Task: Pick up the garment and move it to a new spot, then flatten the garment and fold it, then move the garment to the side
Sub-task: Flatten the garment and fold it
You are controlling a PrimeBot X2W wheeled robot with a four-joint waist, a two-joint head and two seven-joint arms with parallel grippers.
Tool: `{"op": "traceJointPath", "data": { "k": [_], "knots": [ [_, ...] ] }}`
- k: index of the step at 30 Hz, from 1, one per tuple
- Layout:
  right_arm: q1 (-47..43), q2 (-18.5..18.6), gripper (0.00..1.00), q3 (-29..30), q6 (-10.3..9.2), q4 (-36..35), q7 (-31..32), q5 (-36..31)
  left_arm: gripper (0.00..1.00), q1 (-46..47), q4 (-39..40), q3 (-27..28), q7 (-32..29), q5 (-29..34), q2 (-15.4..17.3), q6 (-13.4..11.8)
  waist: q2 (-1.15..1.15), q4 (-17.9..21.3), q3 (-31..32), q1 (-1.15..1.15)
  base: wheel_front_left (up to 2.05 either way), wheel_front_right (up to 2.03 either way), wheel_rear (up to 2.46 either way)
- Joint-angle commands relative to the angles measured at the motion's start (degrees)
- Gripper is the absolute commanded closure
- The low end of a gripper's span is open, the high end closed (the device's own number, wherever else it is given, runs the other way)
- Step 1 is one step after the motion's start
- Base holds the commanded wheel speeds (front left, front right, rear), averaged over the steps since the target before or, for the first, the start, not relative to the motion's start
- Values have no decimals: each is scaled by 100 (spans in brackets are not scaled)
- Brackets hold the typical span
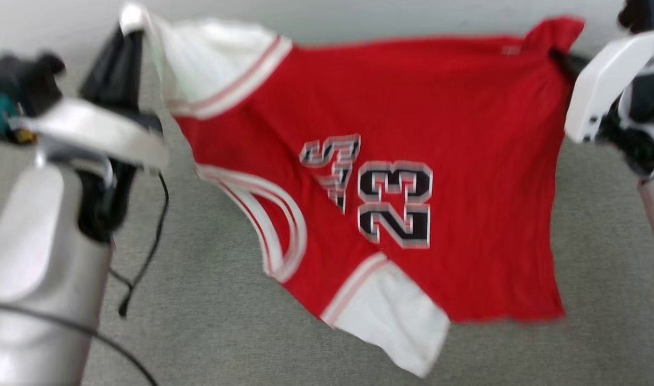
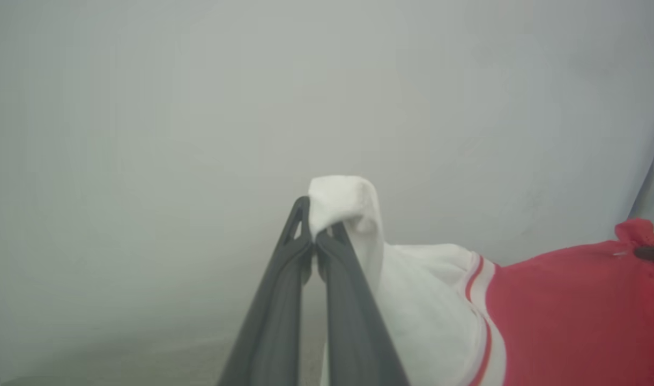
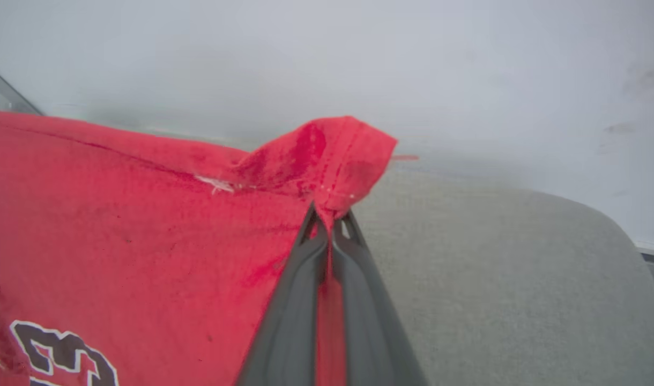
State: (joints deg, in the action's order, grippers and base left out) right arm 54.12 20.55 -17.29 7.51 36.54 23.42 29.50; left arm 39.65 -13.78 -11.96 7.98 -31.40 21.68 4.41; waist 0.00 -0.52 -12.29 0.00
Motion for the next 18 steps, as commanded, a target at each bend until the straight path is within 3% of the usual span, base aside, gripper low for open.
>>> {"op": "traceJointPath", "data": {
  "k": [1,11,18],
  "knots": [
    [130,-21,100,49,-4,40,-83,-40,100,153,-68,15,8,-4,5,18,0,60,26,0,0,0,0],
    [1761,-355,100,858,-5,638,-1148,-931,100,2724,-1746,-12,71,169,125,147,0,296,-363,0,0,0,0],
    [3033,-405,100,1204,-7,747,-1399,-1394,100,4318,-2381,-104,119,351,356,221,0,365,-908,0,0,0,0]
  ]
}}
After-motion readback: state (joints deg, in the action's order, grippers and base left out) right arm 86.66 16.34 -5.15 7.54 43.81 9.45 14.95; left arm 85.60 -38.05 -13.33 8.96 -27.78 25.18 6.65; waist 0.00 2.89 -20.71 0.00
